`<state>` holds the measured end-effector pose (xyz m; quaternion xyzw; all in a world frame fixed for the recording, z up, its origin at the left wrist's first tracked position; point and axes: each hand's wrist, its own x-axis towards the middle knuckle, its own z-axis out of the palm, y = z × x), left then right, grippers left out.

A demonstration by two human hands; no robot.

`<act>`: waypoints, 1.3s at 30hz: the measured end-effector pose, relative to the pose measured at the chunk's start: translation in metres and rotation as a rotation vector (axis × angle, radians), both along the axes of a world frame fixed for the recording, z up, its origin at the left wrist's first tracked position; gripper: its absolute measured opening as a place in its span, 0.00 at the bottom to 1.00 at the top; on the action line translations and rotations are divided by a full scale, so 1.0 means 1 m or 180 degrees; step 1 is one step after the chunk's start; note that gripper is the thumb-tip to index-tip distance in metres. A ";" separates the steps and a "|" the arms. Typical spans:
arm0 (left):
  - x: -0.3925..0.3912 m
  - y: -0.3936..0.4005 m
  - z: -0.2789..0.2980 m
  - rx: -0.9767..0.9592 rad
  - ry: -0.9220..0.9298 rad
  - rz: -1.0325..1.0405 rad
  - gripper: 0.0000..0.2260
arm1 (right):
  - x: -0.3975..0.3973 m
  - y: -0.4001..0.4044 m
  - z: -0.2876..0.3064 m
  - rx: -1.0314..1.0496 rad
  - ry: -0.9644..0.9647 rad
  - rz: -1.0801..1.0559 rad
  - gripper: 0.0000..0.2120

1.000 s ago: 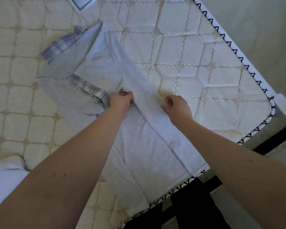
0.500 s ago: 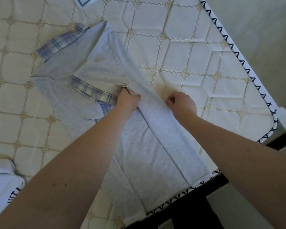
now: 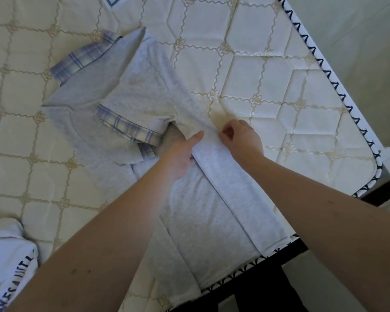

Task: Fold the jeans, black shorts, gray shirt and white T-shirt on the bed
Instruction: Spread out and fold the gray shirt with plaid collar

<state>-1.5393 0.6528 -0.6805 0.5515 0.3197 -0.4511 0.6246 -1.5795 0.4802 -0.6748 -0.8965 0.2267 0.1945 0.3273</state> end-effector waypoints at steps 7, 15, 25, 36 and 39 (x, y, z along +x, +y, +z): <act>-0.021 -0.016 -0.002 -0.1049 0.0455 0.0291 0.25 | -0.006 -0.029 0.003 0.1145 0.0140 -0.0985 0.10; -0.024 -0.020 0.012 -0.1602 0.0643 0.0597 0.30 | -0.012 -0.033 0.003 0.1359 0.0243 -0.1102 0.13; -0.068 -0.024 0.019 -0.1464 0.0409 0.0689 0.26 | -0.016 -0.027 0.012 0.1137 0.0350 -0.0831 0.12; -0.038 -0.037 0.006 0.0194 0.0441 0.0727 0.11 | -0.054 -0.021 0.016 0.0633 0.0315 -0.0499 0.07; -0.028 -0.026 0.001 0.0735 -0.0181 0.0860 0.03 | -0.063 -0.016 0.016 0.0165 0.0610 -0.0142 0.10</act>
